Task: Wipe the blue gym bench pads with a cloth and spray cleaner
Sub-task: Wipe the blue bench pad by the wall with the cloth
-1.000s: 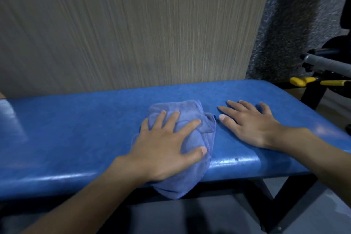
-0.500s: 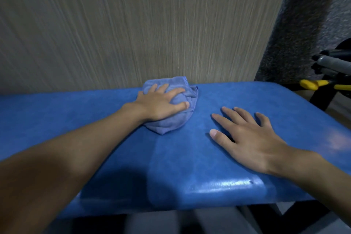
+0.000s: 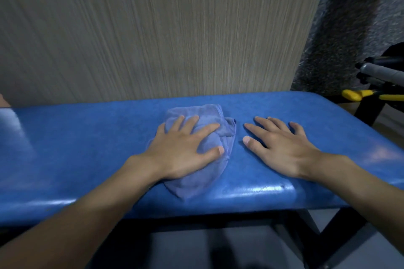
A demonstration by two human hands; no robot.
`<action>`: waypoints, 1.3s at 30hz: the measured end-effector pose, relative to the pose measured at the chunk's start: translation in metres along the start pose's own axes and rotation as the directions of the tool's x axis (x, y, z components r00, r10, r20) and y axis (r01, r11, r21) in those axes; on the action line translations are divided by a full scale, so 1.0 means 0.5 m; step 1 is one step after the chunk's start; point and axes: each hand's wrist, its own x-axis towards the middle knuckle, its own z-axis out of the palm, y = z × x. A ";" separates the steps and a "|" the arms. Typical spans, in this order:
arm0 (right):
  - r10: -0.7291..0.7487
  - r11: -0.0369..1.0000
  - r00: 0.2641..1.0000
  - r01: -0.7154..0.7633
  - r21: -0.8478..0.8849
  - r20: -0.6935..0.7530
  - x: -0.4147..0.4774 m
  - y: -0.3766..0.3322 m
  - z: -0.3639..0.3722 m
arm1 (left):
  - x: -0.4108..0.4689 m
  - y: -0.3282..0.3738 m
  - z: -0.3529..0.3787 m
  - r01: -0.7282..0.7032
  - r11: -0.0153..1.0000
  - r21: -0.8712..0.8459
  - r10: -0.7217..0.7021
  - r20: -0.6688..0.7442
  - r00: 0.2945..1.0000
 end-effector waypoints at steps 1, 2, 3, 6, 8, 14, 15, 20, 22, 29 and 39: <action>0.003 1.000 1.000 -0.003 -0.008 0.005 0.000 0.000 -0.001 | -0.035 0.008 0.001 -0.008 1.000 0.016 0.009 -0.004 1.000; 0.010 1.000 1.000 -0.009 -0.024 0.015 0.000 -0.001 -0.002 | -0.065 0.016 0.002 -0.016 0.999 0.035 0.016 -0.008 1.000; 0.016 0.999 1.000 -0.015 -0.046 0.026 0.002 -0.002 -0.006 | -0.089 0.022 0.001 -0.020 0.999 0.050 0.021 -0.010 1.000; 0.018 0.999 1.000 -0.018 -0.037 0.007 0.009 -0.007 -0.020 | -0.111 0.028 0.001 -0.004 0.999 0.033 0.004 -0.007 1.000; 0.004 1.000 0.999 -0.003 0.031 -0.033 0.016 -0.014 -0.025 | -0.093 0.022 -0.003 0.014 1.000 -0.010 -0.014 -0.007 1.000; -0.043 0.999 0.999 0.044 -0.030 0.030 0.029 -0.029 0.008 | 0.061 -0.045 -0.008 0.049 0.998 -0.043 -0.048 0.012 0.999; -0.043 0.999 0.999 0.044 -0.031 0.028 0.030 -0.029 0.009 | 0.095 -0.059 -0.010 0.058 0.997 -0.045 -0.058 0.007 0.998; -0.046 0.998 0.998 0.047 -0.035 0.035 0.027 -0.033 0.002 | 0.235 -0.109 -0.021 0.094 0.994 -0.060 -0.093 0.009 0.996; -0.044 0.999 0.999 0.045 -0.024 0.026 0.026 -0.034 0.002 | 0.255 -0.116 -0.022 0.090 0.993 -0.073 -0.091 -0.009 0.996; -0.034 0.999 0.999 0.034 -0.007 0.017 0.026 -0.032 0.004 | 0.143 -0.082 -0.009 0.052 0.998 -0.040 -0.052 -0.023 0.998; -0.020 1.000 0.999 0.021 -0.023 0.047 0.026 -0.037 -0.019 | -0.137 -0.004 -0.004 0.032 0.999 0.009 -0.032 0.004 0.999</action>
